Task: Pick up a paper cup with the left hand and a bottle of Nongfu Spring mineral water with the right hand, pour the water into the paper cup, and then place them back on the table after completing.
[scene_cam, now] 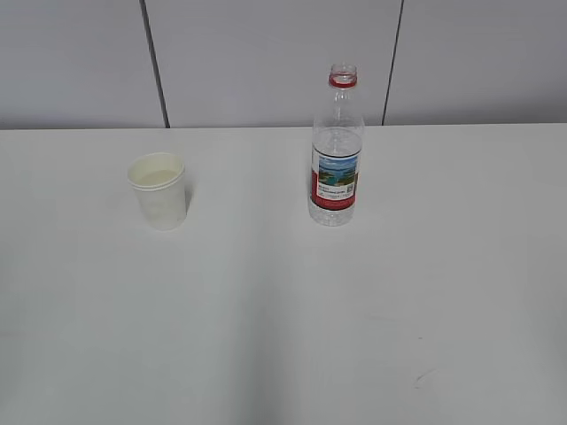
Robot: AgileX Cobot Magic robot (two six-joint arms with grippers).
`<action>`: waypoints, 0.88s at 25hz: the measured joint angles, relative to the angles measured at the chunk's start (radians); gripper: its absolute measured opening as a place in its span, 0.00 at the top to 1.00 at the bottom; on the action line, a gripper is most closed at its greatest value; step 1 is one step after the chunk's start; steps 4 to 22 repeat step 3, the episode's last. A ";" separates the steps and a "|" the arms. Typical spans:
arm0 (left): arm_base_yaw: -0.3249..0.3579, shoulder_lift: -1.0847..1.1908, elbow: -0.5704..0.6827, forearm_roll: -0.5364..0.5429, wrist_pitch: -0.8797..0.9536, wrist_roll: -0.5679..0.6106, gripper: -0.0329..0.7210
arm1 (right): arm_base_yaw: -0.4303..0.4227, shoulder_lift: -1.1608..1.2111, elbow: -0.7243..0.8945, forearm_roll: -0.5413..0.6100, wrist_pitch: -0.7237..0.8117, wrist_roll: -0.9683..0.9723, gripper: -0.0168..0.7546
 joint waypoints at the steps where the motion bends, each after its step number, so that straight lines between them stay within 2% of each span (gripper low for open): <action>1: 0.000 0.000 0.000 0.000 0.000 0.000 0.46 | 0.000 0.000 0.000 0.000 0.000 0.000 0.26; 22: 0.000 0.000 0.000 0.000 0.000 0.000 0.46 | 0.000 0.000 0.000 0.000 0.000 0.000 0.26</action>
